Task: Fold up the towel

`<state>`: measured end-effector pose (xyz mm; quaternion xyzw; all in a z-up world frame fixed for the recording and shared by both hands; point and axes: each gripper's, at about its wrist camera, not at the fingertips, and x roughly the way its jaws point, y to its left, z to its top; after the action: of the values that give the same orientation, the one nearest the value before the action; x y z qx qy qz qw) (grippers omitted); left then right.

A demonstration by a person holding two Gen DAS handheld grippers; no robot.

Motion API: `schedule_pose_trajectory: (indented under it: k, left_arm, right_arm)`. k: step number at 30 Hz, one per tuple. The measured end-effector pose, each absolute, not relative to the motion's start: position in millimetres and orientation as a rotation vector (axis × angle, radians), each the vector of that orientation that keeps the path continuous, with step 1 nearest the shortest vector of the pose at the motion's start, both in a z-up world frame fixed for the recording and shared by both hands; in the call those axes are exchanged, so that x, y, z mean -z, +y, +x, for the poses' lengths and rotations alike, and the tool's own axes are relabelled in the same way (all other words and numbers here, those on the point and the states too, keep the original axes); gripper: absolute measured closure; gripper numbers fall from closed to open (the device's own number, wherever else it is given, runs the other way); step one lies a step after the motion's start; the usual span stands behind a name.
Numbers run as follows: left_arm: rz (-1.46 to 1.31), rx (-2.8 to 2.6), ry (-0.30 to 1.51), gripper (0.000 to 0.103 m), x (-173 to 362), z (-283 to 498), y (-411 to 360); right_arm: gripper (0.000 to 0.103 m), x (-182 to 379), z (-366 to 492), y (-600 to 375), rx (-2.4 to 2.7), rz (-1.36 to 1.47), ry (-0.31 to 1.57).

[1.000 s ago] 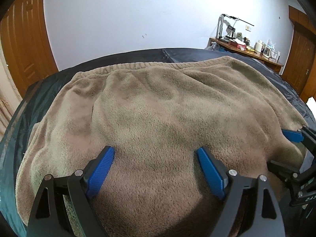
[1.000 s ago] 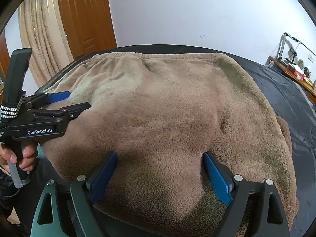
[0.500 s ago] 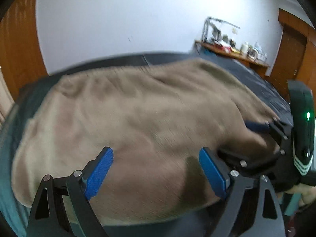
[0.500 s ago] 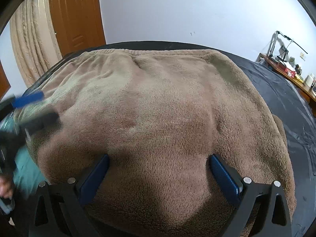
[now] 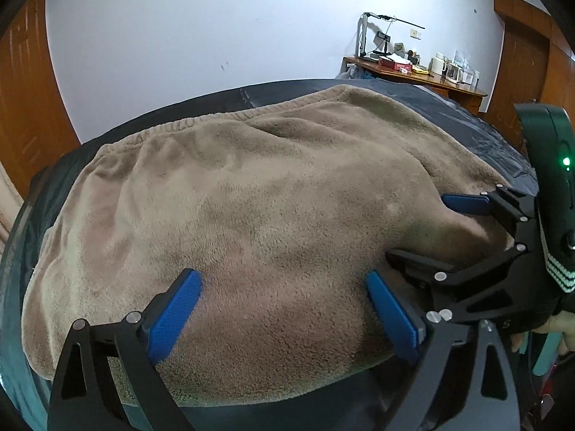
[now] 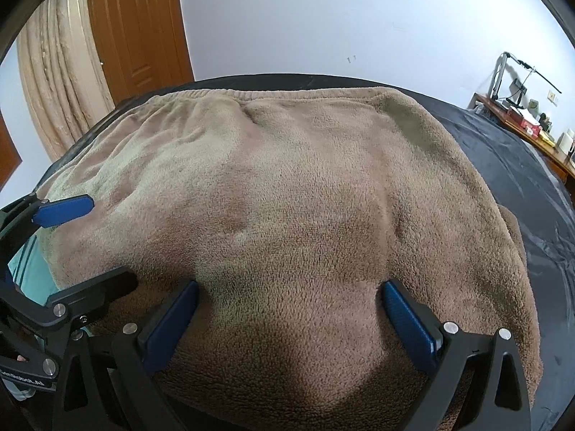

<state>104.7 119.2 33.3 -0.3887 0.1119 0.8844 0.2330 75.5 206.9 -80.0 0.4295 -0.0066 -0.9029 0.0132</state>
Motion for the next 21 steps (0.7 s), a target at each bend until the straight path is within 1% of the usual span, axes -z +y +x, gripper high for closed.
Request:
schedule_pose_trajectory:
  k: [2,4,6,12,21]
  left_arm:
    - [-1.063,-2.433,0.297,0.006,-32.0,104.8,117.7]
    - [-1.064,-2.432,0.285,0.002,-30.3,102.6,116.1]
    - [-1.062,-2.424,0.28,0.001,-28.8,101.3,114.6]
    - [-1.019,-2.41,0.276,0.001,-25.0,101.5,112.5]
    - [-1.031,-2.39,0.269,0.001,-22.9,100.5,111.1]
  right_arm:
    - [0.001,79.9,75.4,206.8,2.813,1.338,-0.02]
    - [0.001,79.8,75.6,206.3,2.815,1.338,-0.017]
    - [0.001,79.5,75.5,206.0,2.815,1.338,-0.015]
    - [0.001,79.1,75.0,206.3,2.813,1.335,-0.021]
    - [0.001,78.7,74.7,206.4,2.808,1.331,-0.027]
